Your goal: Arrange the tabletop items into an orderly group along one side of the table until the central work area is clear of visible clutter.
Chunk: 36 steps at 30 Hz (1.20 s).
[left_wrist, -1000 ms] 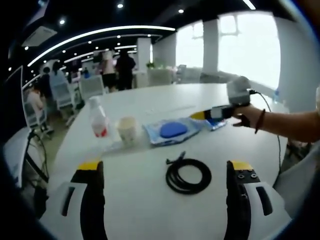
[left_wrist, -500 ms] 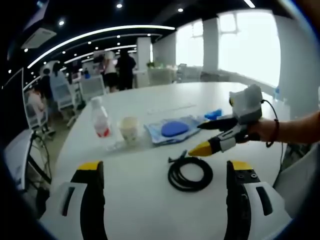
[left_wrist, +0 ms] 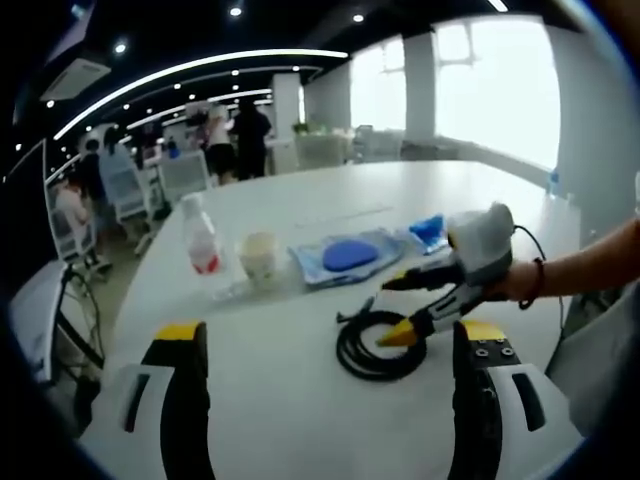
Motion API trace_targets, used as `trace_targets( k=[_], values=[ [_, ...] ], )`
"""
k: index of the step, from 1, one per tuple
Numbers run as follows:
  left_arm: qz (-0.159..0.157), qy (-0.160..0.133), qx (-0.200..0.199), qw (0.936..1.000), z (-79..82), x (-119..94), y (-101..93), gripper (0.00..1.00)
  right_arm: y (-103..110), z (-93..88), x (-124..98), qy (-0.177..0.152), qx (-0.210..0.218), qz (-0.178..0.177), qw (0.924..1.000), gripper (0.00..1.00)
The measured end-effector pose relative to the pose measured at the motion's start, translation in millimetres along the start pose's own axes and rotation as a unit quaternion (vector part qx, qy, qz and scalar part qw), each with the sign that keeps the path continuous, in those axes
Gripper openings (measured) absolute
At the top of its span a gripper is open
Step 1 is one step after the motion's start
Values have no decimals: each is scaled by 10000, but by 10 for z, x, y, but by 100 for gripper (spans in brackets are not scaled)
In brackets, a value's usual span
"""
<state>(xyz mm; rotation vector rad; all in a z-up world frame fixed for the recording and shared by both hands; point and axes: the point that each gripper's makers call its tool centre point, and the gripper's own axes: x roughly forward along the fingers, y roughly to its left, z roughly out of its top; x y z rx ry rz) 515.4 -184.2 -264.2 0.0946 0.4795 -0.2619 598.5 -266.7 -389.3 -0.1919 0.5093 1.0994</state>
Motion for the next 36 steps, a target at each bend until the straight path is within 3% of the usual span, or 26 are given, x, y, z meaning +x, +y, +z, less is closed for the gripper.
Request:
trace_targets(
  k=[3,4,12,14,19,20,21,34,36],
  values=[
    [11,-1,14,10000,0,2,4,99,56,-65,56,65,-200,95,9997,63],
    [16,0,7,10000,-2,2,7,99,28,-33,65,-34,-298,31,9995,61],
    [72,21,-19,10000,-13,1,36,99,47,-11,86,88,-579,66,9983,41],
    [92,3,-36,10000,-6,-3,49,99,23,-11,85,165,-842,5,9963,35],
    [104,57,-59,9999,-34,1,58,99,9,16,124,129,-779,-41,9969,22],
    [100,61,-50,9999,-36,5,55,99,-4,25,126,110,-809,-78,9966,15],
    [101,67,-46,9999,-37,8,56,99,43,23,127,107,-822,29,9966,14],
    [135,121,-60,9998,-67,9,80,99,11,7,115,163,-657,-98,9977,7],
    [146,132,-55,9998,-70,8,85,99,18,-1,112,217,-252,-93,9994,7]
  ],
)
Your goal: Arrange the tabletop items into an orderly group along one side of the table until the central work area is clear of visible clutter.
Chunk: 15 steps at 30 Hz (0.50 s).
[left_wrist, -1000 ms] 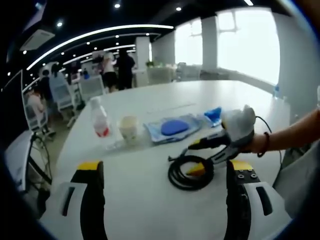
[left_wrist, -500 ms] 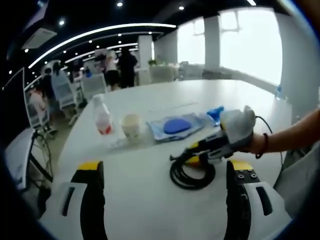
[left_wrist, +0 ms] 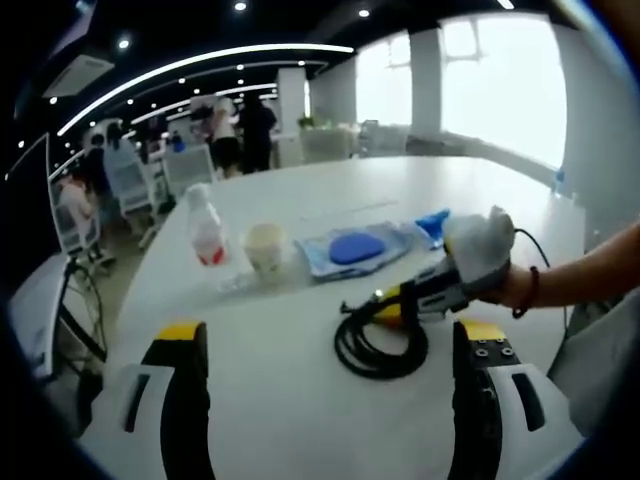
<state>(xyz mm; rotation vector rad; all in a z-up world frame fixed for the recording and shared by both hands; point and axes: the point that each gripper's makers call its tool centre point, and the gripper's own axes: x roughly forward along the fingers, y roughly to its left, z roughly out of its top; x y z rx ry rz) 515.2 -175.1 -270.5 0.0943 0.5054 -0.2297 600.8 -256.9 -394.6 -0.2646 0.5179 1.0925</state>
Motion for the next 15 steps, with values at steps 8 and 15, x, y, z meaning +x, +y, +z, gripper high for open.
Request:
trace_targets(
  k=[8,15],
  values=[
    [-3,-2,-4,10000,-2,-4,4,99,-53,107,-130,-107,160,-101,9998,5],
    [-57,9,29,10000,-5,-1,-26,99,-97,145,-269,-161,511,-111,9985,4]
  ],
)
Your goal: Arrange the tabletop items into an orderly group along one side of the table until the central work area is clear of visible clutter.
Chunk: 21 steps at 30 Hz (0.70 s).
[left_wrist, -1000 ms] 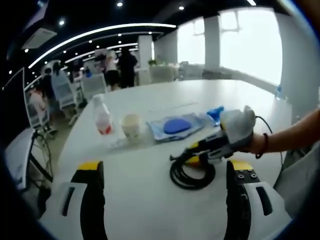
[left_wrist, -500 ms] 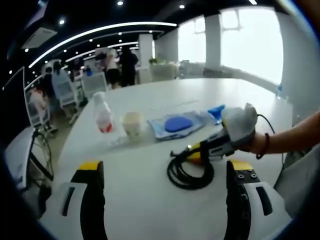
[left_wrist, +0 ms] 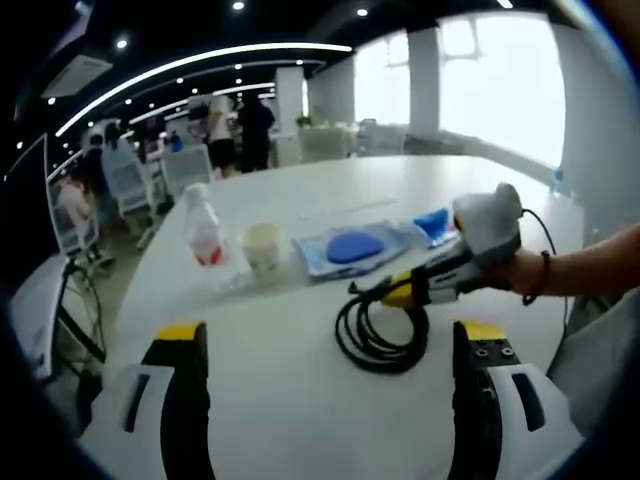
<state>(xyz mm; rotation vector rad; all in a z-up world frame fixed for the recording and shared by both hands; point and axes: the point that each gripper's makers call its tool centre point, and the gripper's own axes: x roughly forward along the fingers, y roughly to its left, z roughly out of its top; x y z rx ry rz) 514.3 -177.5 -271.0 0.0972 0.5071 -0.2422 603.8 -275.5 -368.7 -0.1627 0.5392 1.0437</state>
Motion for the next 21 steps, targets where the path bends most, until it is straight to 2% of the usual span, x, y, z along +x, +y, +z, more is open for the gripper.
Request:
trace_targets(
  k=[10,17,21],
  values=[
    [-16,-37,29,10000,22,-1,-18,99,-75,134,-302,-105,176,-71,9998,4],
    [-59,-55,72,9999,37,8,-51,99,-199,217,-588,-233,492,-228,9983,4],
    [-82,-56,104,9999,43,15,-67,99,-322,184,-729,-175,675,-396,9968,4]
  ],
)
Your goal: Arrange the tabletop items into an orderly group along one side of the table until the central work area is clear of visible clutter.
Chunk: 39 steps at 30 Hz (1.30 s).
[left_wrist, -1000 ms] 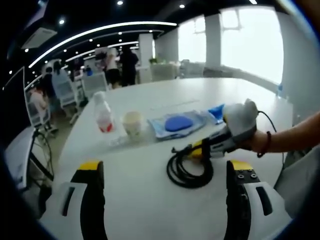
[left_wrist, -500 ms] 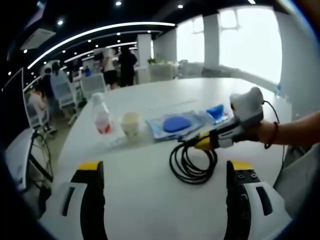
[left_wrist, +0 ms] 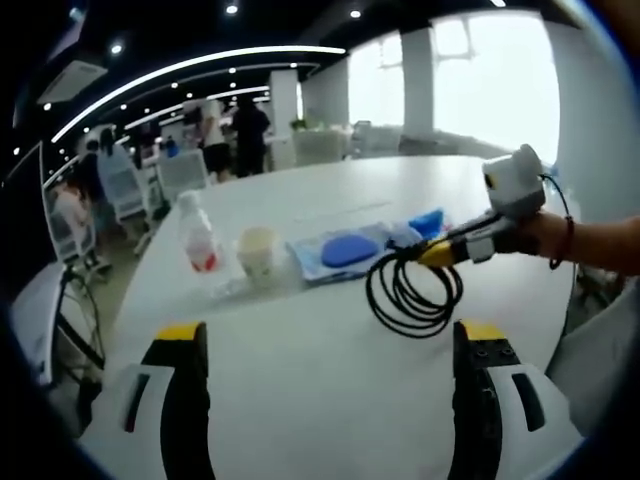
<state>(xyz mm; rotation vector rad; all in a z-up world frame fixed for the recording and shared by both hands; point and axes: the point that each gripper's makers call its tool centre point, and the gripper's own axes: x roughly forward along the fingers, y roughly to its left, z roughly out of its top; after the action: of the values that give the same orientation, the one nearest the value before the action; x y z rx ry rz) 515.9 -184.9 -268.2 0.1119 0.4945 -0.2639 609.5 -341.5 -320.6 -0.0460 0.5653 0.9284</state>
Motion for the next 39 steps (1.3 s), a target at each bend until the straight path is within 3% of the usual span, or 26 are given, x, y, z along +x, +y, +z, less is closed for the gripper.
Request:
trace_targets(
  k=[7,10,21,29,37,39],
  values=[
    [-21,25,16,10000,-8,13,-20,99,-254,-90,-171,52,391,-302,9988,4],
    [-24,35,42,10000,-9,12,-25,99,-378,-155,-242,47,838,-444,9955,4],
    [41,93,81,9999,-34,17,-9,99,-651,-328,-376,262,999,-927,9903,4],
    [126,66,40,9999,-26,14,22,98,-837,-569,-353,548,1090,-1199,9853,4],
    [122,67,1,9999,-25,8,30,98,-969,-670,-306,723,1026,-1371,9826,5],
    [103,101,17,9999,-37,10,22,99,-987,-722,-298,799,1272,-1415,9785,5]
  ],
)
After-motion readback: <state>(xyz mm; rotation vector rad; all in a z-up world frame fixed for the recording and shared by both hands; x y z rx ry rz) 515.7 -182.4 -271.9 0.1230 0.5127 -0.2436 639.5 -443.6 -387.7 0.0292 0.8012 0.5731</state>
